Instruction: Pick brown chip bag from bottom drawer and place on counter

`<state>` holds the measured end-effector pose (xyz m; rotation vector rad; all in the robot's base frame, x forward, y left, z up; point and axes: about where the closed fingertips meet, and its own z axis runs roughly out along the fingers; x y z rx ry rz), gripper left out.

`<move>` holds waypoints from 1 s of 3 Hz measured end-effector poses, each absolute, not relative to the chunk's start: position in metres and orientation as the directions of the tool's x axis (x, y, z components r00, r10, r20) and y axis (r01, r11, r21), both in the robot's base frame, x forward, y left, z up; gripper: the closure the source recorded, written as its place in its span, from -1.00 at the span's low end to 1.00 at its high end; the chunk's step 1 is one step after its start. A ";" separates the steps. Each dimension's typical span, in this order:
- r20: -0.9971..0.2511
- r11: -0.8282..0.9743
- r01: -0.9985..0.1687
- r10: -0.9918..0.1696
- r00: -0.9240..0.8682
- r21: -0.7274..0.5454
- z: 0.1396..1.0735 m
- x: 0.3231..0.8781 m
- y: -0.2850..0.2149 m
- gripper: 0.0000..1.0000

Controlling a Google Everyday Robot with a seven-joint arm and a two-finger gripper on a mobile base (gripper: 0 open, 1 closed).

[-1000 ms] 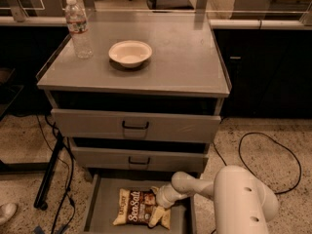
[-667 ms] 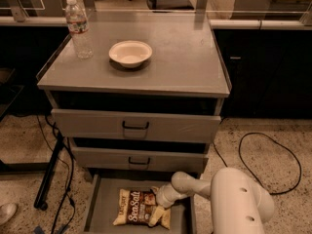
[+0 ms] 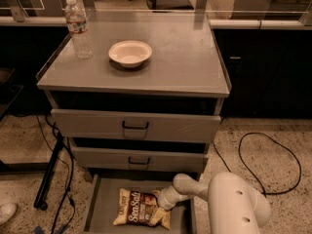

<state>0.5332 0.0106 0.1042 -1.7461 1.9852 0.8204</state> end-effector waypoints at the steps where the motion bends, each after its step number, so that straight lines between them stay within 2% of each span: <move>1: -0.623 0.062 -0.981 -0.765 -0.164 0.183 0.104 0.533 0.010 -0.15; 3: -0.623 0.062 -0.981 -0.765 -0.164 0.183 0.104 0.533 0.010 0.75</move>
Offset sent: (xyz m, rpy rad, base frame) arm -0.0002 -0.0001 -0.0004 0.0006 0.0022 0.0000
